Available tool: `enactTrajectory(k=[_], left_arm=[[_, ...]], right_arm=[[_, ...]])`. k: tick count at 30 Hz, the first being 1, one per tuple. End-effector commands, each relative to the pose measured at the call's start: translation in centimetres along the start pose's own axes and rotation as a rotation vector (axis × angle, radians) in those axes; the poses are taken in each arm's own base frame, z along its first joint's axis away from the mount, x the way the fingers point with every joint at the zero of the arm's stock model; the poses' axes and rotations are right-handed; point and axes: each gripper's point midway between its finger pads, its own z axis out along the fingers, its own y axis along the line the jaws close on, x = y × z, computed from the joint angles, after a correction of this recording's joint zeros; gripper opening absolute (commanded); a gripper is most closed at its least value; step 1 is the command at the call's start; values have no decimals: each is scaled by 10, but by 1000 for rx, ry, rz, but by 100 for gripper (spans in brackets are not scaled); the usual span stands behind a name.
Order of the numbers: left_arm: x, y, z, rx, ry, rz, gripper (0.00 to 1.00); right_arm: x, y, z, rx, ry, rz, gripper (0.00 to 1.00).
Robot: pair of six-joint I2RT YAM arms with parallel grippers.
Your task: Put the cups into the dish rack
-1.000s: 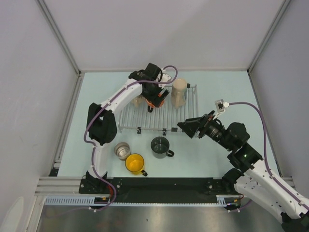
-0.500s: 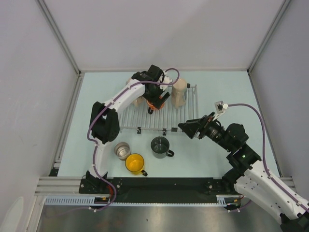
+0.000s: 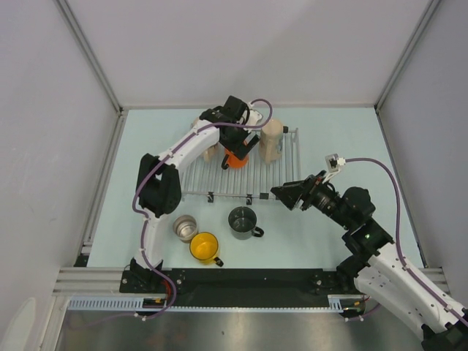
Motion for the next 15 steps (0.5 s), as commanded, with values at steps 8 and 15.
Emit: enactTrajectory(k=[8,15], left_arm=[[-55,6,-103,-36,-304,8,100],[-6,-32,-175,82,-386,97,100]], right_arm=[[-5,-1,0,-10,-24,-40,88],[11,-15,9,49,73,-73,82]])
